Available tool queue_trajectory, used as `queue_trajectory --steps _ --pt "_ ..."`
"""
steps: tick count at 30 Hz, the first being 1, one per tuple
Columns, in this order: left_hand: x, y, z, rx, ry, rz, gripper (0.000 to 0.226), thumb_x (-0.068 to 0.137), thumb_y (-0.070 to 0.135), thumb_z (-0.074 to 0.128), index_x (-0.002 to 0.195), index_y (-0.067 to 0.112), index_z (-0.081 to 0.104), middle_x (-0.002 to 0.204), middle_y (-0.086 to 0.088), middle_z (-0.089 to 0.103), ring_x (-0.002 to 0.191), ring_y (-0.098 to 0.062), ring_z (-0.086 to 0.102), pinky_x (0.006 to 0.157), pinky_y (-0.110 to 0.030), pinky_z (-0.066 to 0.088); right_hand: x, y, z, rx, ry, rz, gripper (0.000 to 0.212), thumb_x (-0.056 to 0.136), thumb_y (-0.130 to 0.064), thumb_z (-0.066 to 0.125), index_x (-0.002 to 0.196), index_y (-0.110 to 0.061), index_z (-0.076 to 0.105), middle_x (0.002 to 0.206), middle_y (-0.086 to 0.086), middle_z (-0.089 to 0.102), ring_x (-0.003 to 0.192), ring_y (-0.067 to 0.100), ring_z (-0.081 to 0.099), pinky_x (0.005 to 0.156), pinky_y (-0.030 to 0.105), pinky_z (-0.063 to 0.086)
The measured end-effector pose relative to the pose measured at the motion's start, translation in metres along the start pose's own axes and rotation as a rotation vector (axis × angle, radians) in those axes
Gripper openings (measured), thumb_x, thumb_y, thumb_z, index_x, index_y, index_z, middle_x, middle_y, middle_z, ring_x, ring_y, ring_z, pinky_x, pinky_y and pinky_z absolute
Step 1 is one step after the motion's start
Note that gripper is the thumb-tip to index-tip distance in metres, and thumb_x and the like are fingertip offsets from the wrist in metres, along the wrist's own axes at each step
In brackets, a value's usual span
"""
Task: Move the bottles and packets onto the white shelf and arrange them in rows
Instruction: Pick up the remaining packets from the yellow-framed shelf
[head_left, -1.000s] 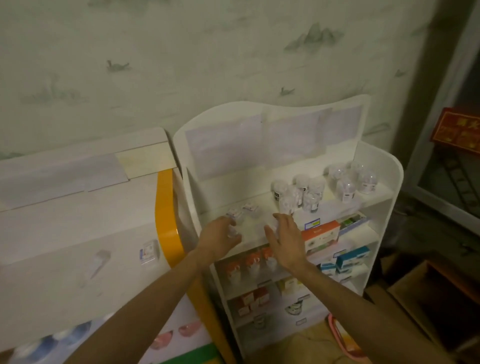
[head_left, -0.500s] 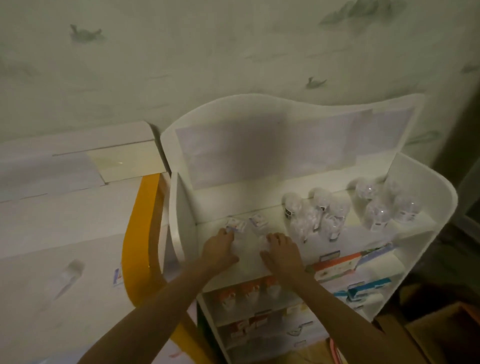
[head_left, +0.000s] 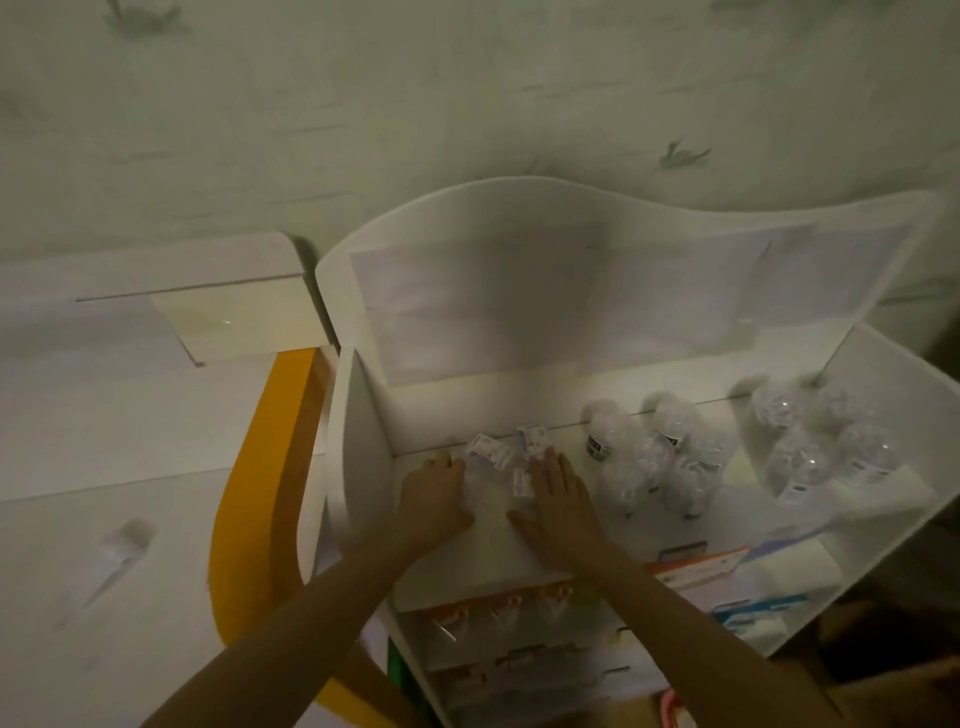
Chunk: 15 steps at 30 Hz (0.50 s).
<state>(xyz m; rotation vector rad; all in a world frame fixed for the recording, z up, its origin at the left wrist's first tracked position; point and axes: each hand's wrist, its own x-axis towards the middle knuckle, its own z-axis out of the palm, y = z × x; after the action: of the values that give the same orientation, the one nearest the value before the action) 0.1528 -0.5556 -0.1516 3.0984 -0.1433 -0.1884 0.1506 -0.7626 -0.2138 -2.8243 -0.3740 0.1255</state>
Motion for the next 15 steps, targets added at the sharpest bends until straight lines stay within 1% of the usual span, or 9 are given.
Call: queue_trajectory --steps 2,3,5,6,7,9,10,13,15 --pt "-0.003 0.001 -0.007 0.018 -0.02 -0.006 0.066 0.081 0.062 0.063 0.129 0.019 0.052 0.135 -0.006 0.047 0.122 -0.027 0.048 0.095 -0.04 0.046 0.0 0.0 -0.005 0.019 -0.026 0.005 0.091 0.095 -0.068 0.03 0.156 -0.016 -0.015 0.162 0.008 -0.023 0.15 0.028 -0.018 0.122 0.046 0.0" --pt "-0.006 0.002 -0.01 0.025 -0.03 -0.008 0.069 0.082 0.065 0.06 0.133 0.019 0.05 0.144 -0.009 0.042 0.129 -0.028 0.043 0.1 -0.041 0.043 -0.001 0.0 -0.008 0.029 -0.03 0.005 0.091 0.095 -0.067 0.03 0.156 -0.016 -0.015 0.162 0.008 -0.023 0.15 0.027 -0.018 0.122 0.046 -0.001" --pt "-0.017 0.003 -0.013 0.025 -0.022 0.004 0.077 0.084 0.064 0.059 0.143 0.017 0.041 0.16 -0.013 0.02 0.143 -0.031 0.027 0.111 -0.044 0.032 -0.004 -0.001 -0.012 0.052 -0.007 -0.001 0.089 0.095 -0.068 0.027 0.156 -0.017 -0.013 0.163 0.007 -0.021 0.151 0.026 -0.016 0.123 0.046 0.0" --pt "-0.024 0.003 -0.015 0.032 0.004 0.02 0.08 0.085 0.061 0.06 0.146 0.017 0.036 0.163 -0.014 0.011 0.147 -0.031 0.02 0.115 -0.044 0.026 -0.006 -0.001 -0.014 0.063 0.019 -0.007 0.09 0.093 -0.071 0.022 0.156 -0.017 -0.012 0.163 0.006 -0.019 0.151 0.025 -0.015 0.123 0.046 0.001" --pt "-0.031 0.004 -0.017 0.052 0.037 0.04 0.081 0.085 0.058 0.061 0.148 0.016 0.033 0.164 -0.014 0.007 0.149 -0.031 0.015 0.118 -0.044 0.02 -0.009 -0.002 -0.016 0.08 0.038 -0.01 0.093 0.088 -0.075 0.015 0.156 -0.016 -0.011 0.164 0.006 -0.018 0.151 0.024 -0.014 0.123 0.045 0.002" --pt "-0.045 0.006 -0.022 0.128 0.073 0.065 0.079 0.086 0.057 0.06 0.148 0.016 0.033 0.163 -0.015 0.009 0.15 -0.032 0.011 0.12 -0.046 0.013 -0.016 -0.006 -0.022 0.092 0.055 -0.03 0.1 0.081 -0.079 0.005 0.156 -0.016 -0.012 0.164 0.005 -0.017 0.151 0.022 -0.014 0.124 0.042 0.001" --pt "-0.053 0.007 -0.027 0.169 0.075 0.066 0.079 0.087 0.058 0.058 0.148 0.015 0.034 0.163 -0.016 0.011 0.15 -0.033 0.01 0.121 -0.047 0.01 -0.021 -0.008 -0.025 0.087 0.061 -0.042 0.098 0.083 -0.078 0.006 0.156 -0.016 -0.012 0.164 0.004 -0.016 0.151 0.021 -0.014 0.123 0.04 0.0" --pt "-0.076 0.01 -0.041 0.305 0.098 0.044 0.079 0.09 0.06 0.051 0.15 0.013 0.032 0.163 -0.018 0.01 0.15 -0.035 0.007 0.122 -0.049 0.003 -0.04 -0.013 -0.035 0.078 0.101 -0.061 0.084 0.097 -0.064 0.027 0.156 -0.017 -0.011 0.165 0.004 -0.014 0.152 0.021 -0.012 0.121 0.038 0.0" --pt "-0.093 0.012 -0.048 0.383 0.138 0.043 0.078 0.092 0.06 0.046 0.152 0.012 0.03 0.163 -0.019 0.008 0.151 -0.036 0.005 0.122 -0.05 0.0 -0.058 -0.014 -0.04 0.081 0.123 -0.074 0.08 0.099 -0.06 0.029 0.157 -0.019 -0.007 0.165 0.003 -0.012 0.152 0.022 -0.011 0.12 0.036 -0.001"
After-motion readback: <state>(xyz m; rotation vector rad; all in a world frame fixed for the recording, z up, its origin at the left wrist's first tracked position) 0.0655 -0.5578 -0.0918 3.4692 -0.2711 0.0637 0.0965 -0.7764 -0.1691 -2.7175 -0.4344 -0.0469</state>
